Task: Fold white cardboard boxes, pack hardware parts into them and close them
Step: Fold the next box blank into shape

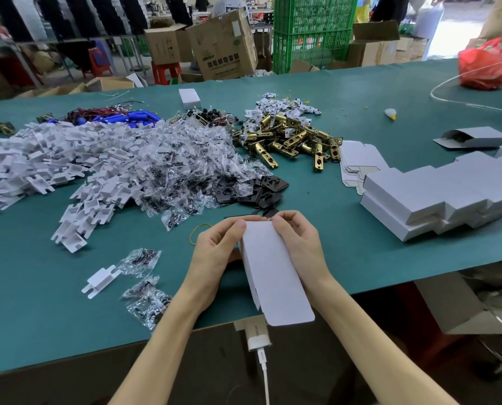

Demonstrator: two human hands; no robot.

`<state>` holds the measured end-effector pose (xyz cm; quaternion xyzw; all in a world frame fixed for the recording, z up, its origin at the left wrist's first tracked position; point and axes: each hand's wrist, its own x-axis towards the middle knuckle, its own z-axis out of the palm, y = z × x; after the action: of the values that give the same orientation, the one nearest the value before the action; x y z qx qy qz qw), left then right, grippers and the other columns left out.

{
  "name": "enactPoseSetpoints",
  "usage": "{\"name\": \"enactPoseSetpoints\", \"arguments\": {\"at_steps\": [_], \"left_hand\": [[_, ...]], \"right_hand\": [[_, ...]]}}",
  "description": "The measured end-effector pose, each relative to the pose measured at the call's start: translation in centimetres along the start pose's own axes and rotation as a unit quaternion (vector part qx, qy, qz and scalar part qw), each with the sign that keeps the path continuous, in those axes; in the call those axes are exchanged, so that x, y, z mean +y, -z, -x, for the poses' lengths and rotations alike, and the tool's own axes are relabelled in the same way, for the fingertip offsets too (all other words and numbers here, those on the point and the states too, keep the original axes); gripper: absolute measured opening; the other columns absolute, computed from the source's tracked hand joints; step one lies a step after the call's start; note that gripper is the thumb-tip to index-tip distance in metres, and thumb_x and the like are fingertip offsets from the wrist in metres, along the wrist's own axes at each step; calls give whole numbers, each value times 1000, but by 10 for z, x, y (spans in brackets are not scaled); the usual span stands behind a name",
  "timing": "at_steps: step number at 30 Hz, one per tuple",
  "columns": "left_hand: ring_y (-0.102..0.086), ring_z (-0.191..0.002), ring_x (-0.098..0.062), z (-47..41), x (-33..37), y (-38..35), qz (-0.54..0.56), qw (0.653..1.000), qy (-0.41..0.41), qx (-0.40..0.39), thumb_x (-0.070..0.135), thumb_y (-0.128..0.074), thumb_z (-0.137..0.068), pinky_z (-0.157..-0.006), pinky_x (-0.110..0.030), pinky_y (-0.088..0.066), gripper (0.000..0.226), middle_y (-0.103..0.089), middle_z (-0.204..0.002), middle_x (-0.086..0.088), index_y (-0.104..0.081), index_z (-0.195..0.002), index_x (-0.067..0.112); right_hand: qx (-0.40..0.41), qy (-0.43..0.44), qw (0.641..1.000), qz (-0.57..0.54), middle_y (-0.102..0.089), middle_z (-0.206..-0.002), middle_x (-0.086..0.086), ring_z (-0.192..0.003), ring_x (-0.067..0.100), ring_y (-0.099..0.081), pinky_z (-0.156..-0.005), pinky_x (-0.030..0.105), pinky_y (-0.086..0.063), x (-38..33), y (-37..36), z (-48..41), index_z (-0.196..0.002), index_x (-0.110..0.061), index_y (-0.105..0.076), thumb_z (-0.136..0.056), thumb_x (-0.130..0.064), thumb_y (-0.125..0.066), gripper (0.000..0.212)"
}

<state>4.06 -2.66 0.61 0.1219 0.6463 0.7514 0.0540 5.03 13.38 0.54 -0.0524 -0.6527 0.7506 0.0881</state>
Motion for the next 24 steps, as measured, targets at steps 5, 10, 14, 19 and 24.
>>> {"name": "enactPoseSetpoints", "arguments": {"at_steps": [5,10,14,19,24], "left_hand": [[-71,-105,-22,-2,-2,4,1,1000,2,1,22,-57,-105,-87,-42,-59,24,-75,-122,-8,-78,-113,14],[-70,-113,-22,-1,-2,1,-5,1000,-9,9,30,-55,-107,-89,-40,-59,26,-74,-127,-4,-75,-121,20],[-66,-121,-22,1,-1,3,-31,998,-55,-19,21,-51,-109,-93,-41,-60,27,-68,-137,1,-68,-129,25],[-64,-118,-25,0,-2,4,-43,997,-51,-41,16,-52,-107,-91,-40,-58,32,-64,-141,-2,-66,-134,27],[-63,-123,-24,2,3,-1,-30,996,-42,-77,48,-67,-96,-92,-31,-57,52,-61,-145,1,-58,-145,31]], "right_hand": [[2,6,1000,11,-66,-87,3,-74,9,-59,-64,23,-50,0,0,0,-96,-8,-62,-101,-19,-61,13],[4,1,1000,11,-65,-86,1,-70,4,-59,-61,18,-49,-1,-1,0,-98,-6,-61,-101,-19,-61,14],[14,-53,998,-11,-63,-83,0,-63,5,-57,-54,17,-47,-4,2,-1,-95,-11,-63,-101,-22,-59,13],[15,-85,996,-4,-64,-83,1,-57,2,-57,-50,15,-46,-6,4,-4,-104,-5,-67,-102,-23,-57,21],[18,-118,991,-52,-66,-83,2,-69,14,-60,-57,25,-46,-12,7,-4,-93,-18,-77,-101,-33,-56,28]]}}
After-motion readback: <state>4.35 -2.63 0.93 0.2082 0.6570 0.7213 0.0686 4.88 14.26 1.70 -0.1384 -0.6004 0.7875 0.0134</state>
